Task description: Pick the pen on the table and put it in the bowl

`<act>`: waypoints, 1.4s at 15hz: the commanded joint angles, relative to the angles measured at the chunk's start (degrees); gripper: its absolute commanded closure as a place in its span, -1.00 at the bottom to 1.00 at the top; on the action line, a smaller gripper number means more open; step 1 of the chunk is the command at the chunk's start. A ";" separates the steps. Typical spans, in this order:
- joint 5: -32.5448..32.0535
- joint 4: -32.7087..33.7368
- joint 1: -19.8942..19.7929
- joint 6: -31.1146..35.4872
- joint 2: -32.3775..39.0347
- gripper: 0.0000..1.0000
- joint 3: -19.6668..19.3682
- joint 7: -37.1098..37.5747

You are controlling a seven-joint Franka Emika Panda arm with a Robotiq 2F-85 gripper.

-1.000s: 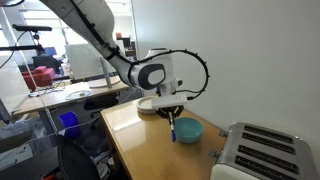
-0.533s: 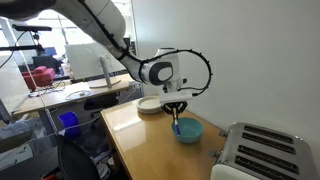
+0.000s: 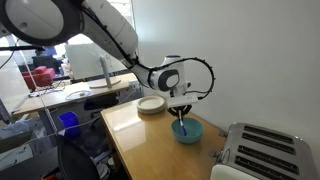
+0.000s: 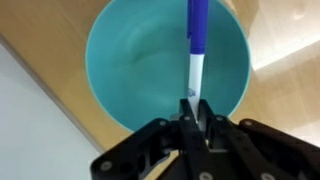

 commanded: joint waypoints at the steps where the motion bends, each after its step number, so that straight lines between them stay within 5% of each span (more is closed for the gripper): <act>1: -0.88 4.90 0.97 -3.47 2.35 0.94 0.02 -2.22; 2: -1.04 5.54 1.33 -3.43 2.73 0.94 -0.19 -2.59; 3: -1.09 6.12 1.59 -3.67 3.00 0.25 -0.30 -2.53; 5: -1.64 6.85 2.07 -3.48 3.44 0.09 -0.73 -2.21; 12: 0.87 2.81 1.78 -7.05 -2.89 -0.95 -2.97 6.68; 21: 6.44 0.08 2.09 -22.81 -14.53 -1.00 -4.68 29.51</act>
